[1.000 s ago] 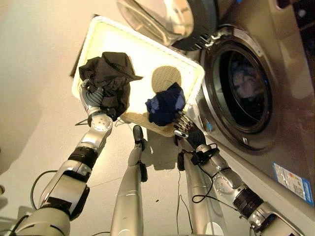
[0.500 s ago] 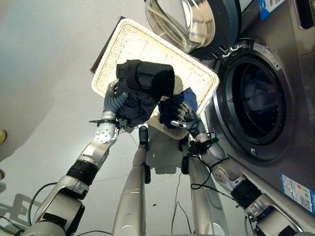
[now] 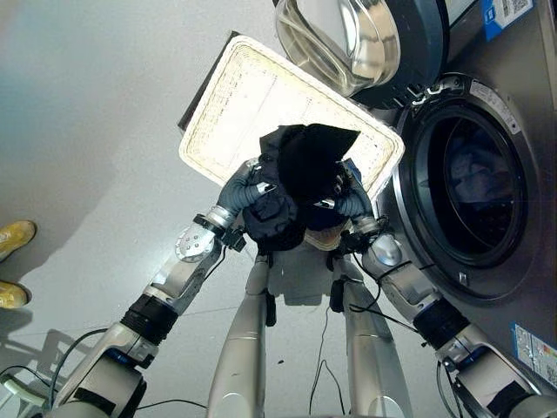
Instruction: Put the clothes into the washing machine.
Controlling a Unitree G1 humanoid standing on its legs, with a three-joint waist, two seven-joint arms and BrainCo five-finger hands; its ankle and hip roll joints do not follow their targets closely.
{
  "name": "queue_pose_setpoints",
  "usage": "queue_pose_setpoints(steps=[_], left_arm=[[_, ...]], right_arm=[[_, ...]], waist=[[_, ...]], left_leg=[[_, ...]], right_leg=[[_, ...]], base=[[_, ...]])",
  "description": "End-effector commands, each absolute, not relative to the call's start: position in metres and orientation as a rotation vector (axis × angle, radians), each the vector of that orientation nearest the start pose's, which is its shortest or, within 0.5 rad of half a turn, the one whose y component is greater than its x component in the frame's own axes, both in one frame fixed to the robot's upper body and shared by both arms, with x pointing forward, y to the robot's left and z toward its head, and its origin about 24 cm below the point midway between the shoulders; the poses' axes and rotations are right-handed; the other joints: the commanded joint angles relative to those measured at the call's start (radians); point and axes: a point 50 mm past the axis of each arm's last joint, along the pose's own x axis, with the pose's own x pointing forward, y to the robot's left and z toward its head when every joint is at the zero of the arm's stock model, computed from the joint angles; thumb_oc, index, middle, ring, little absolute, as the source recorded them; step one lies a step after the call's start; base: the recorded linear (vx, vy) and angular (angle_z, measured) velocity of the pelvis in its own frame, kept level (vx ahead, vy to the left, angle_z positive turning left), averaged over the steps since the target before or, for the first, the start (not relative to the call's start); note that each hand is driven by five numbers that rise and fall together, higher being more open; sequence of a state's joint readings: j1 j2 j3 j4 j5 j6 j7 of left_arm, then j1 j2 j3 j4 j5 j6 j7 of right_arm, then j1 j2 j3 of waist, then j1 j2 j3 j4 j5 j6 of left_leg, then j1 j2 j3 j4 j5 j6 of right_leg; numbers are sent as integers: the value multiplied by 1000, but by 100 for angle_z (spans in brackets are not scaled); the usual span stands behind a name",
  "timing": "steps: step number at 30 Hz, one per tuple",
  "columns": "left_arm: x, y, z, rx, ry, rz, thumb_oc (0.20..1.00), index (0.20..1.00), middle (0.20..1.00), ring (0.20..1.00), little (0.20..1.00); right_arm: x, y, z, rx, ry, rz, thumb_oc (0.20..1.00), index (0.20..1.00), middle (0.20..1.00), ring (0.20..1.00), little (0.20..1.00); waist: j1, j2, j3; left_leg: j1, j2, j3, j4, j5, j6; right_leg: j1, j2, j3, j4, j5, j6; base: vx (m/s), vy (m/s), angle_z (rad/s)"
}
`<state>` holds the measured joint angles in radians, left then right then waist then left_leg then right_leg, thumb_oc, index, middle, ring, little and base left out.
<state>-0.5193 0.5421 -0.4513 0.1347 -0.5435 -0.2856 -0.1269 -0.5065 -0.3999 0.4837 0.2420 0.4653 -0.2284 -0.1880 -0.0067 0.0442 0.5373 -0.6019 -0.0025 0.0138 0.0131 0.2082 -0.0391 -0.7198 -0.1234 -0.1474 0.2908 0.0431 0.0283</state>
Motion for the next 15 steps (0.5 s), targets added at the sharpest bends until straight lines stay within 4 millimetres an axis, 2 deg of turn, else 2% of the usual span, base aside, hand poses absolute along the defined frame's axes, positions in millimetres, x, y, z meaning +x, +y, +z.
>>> queue_pose_setpoints(steps=[1,6,10,14,15], left_arm=[[300,105,182,39,-562,-692,200,200,200,200,200],[298,104,180,40,-521,-729,200,200,200,200,200],[296,101,179,29,-510,-780,200,200,200,200,200],[292,92,176,21,-492,-859,200,200,200,200,200],[291,88,174,32,-479,-871,200,200,200,200,200]], right_arm=[[314,-96,133,55,-326,426,1000,1000,1000,1000,1000],[301,-80,128,43,-224,671,1000,1000,1000,1000,1000],[298,-77,123,4,-167,748,1000,1000,1000,1000,1000],[295,-72,111,20,-36,862,1000,1000,1000,1000,1000],[291,-68,105,80,31,945,1000,1000,1000,1000,1000]], waist=[[-12,39,-17],[-18,29,-17],[-18,24,-17],[-17,20,-17],[-14,18,-17]], left_leg=[[2,-97,64,64,-115,19],[-6,-90,70,67,-112,16],[-11,-88,69,69,-110,16],[-18,-85,65,71,-107,16],[-23,-84,62,74,-105,16]], right_leg=[[68,38,10,-193,79,62],[64,40,11,-201,85,64],[62,44,11,-203,85,61],[55,49,9,-200,85,57],[54,50,5,-198,84,55]], base=[[0,0,0],[7,-33,-1],[4,-46,-2],[7,-75,-1],[7,-65,-1]])
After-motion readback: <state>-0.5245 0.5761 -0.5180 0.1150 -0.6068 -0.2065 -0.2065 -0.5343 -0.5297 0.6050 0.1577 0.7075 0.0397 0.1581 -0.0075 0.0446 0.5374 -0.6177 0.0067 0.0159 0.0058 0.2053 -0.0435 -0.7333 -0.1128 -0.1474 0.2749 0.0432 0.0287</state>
